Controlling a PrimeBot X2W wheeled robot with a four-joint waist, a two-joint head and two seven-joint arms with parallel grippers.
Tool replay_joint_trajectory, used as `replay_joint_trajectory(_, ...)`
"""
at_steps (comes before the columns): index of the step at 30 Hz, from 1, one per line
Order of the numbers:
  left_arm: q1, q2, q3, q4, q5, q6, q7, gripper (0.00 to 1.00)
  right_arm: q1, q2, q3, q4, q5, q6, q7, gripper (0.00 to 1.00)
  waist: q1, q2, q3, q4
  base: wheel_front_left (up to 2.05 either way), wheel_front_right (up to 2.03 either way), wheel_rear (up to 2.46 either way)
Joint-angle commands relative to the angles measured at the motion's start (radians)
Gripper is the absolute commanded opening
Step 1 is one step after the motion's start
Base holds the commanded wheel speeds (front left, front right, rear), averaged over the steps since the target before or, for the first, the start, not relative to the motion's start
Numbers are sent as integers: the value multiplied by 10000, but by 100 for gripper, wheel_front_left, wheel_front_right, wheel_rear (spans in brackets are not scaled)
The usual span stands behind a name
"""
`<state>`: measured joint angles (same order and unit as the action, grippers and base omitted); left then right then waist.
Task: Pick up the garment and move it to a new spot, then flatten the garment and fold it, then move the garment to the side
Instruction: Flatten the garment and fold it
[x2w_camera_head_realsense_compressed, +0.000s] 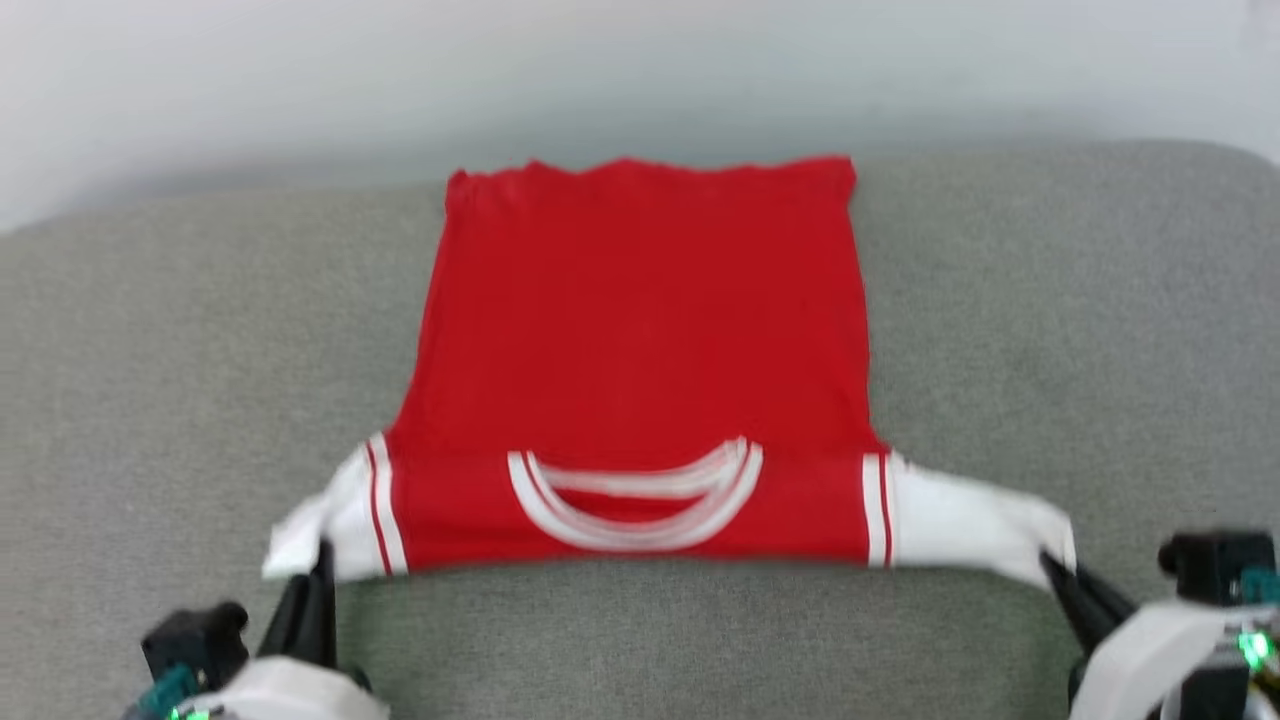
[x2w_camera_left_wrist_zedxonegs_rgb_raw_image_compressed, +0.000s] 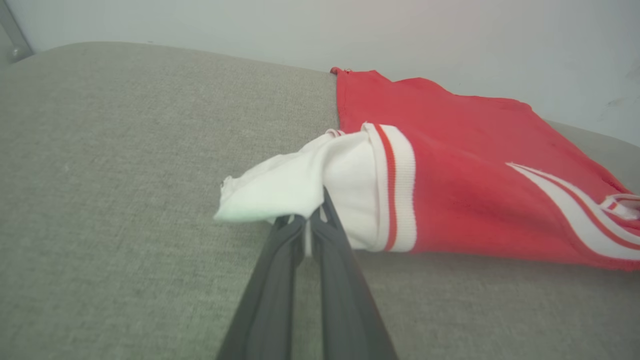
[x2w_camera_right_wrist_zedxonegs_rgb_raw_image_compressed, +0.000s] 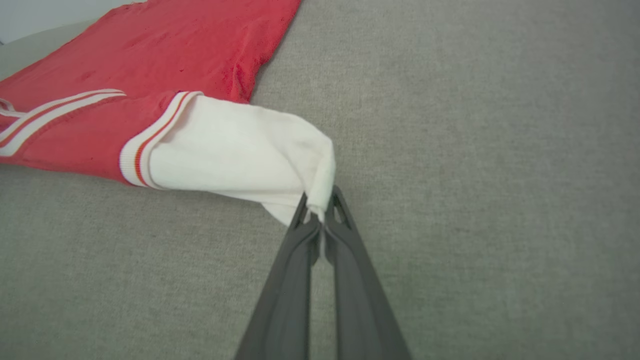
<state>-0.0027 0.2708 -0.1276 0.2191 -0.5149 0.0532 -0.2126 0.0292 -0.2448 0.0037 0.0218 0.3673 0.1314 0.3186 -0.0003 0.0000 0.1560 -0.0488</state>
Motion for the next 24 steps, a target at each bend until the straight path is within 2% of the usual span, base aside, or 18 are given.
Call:
replay_joint_trajectory(1,149,-2,-7,-64,-30,55,14,0,232,2,-84,-71,-36,-14,37,0,3,0,-395,92,0,0,0)
replay_joint_trajectory(9,1749,-41,-127,-525,-128,314,246,0,2775,530,-533,-492,25,-14,1924,0,3,0,-980,283,0,0,0)
replay_joint_trajectory(10,1804,-50,-151,-584,-119,331,233,0,2942,517,-553,-586,-64,-14,2107,16,3,0,-980,299,0,0,0)
replay_joint_trajectory(11,1865,-66,-176,-640,-107,352,234,0,3041,571,-578,-703,-70,-14,2231,44,3,0,-992,310,0,0,0)
replay_joint_trajectory(12,1913,-65,-199,-696,-90,371,229,0,3114,648,-611,-823,-35,-14,2327,82,3,0,-1004,317,0,0,0)
replay_joint_trajectory(13,1927,-29,-250,-743,13,387,214,0,3139,662,-637,-953,-69,-12,2366,100,3,0,-1004,325,0,0,0)
replay_joint_trajectory(18,1725,-179,-463,-1019,98,406,156,0,2622,887,-1062,-1459,-102,-11,2063,100,3,0,-975,429,0,0,0)
replay_joint_trajectory(24,1270,-333,-629,-1537,252,467,50,0,992,1160,-2207,-1182,-160,-11,754,100,3,0,-537,715,0,0,0)
